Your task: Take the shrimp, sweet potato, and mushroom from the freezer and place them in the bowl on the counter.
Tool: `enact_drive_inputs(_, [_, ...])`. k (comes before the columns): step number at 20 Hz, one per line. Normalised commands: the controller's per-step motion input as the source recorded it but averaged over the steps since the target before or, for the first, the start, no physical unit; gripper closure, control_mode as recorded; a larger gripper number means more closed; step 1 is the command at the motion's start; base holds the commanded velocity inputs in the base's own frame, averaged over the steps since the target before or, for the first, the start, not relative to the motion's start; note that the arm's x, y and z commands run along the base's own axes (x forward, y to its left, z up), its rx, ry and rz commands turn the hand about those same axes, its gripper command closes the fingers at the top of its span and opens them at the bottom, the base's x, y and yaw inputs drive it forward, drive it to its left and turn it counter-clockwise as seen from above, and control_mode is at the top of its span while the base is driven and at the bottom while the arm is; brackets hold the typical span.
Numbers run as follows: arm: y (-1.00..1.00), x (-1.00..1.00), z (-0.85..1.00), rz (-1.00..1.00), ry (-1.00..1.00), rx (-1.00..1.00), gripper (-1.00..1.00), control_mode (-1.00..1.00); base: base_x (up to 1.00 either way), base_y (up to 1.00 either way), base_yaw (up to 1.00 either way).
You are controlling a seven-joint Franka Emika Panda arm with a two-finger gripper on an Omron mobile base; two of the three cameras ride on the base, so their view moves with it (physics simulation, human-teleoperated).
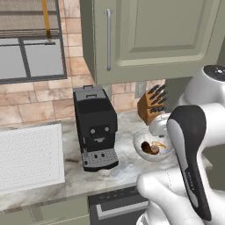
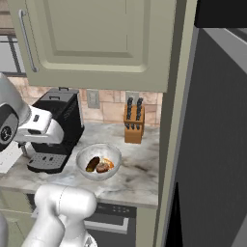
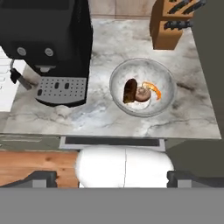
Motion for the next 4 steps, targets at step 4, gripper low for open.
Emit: enact_drive_inputs(4, [0.0,-0.11,0.15,0.0,0.0,0.0,-1.0,-1.0,0.0,0.0,0.0])
